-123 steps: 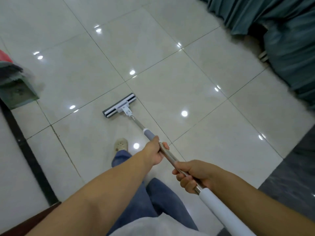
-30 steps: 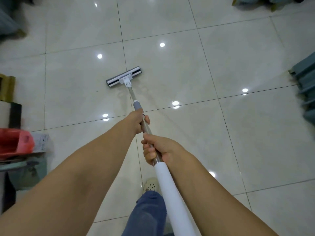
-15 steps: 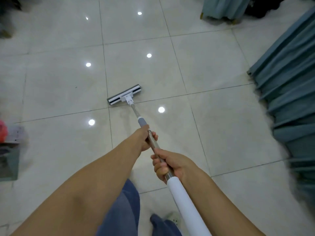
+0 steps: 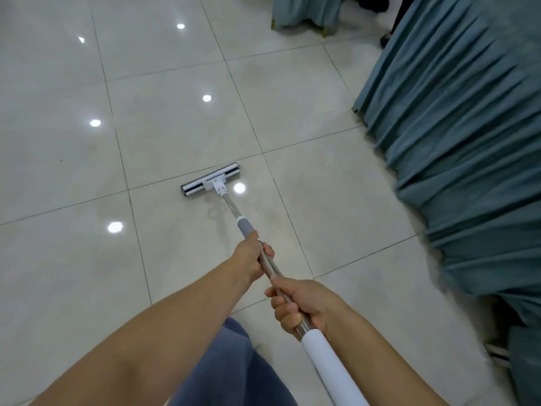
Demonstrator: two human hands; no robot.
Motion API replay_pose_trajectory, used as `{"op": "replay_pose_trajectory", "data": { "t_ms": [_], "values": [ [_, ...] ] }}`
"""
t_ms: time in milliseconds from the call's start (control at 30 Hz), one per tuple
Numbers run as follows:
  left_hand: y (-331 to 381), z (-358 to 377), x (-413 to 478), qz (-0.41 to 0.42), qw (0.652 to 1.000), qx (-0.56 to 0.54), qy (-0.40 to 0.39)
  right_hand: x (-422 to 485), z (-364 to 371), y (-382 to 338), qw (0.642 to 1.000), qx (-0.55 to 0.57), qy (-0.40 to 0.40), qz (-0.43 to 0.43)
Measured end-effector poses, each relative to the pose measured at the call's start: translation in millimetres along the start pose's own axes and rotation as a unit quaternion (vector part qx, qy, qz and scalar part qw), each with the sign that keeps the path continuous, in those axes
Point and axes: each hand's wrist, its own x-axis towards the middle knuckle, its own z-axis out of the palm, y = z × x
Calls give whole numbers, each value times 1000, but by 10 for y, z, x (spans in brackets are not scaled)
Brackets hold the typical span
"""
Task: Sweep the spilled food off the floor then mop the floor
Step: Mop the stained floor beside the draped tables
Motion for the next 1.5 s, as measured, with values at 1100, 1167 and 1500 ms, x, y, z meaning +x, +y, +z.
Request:
{"op": "replay_pose_trajectory", "data": {
  "t_ms": [1100, 1167, 1500],
  "values": [
    [2135, 1558, 1631, 66, 991, 106, 54, 1148, 235, -2775, 994, 71, -77, 5],
    [1816, 1568, 1530, 54, 992, 100, 47, 1019, 3, -2550, 994, 80, -76, 4],
    [-330, 1554, 785, 21, 990, 142, 13, 50, -1391, -990, 992, 116, -44, -11]
  ]
}}
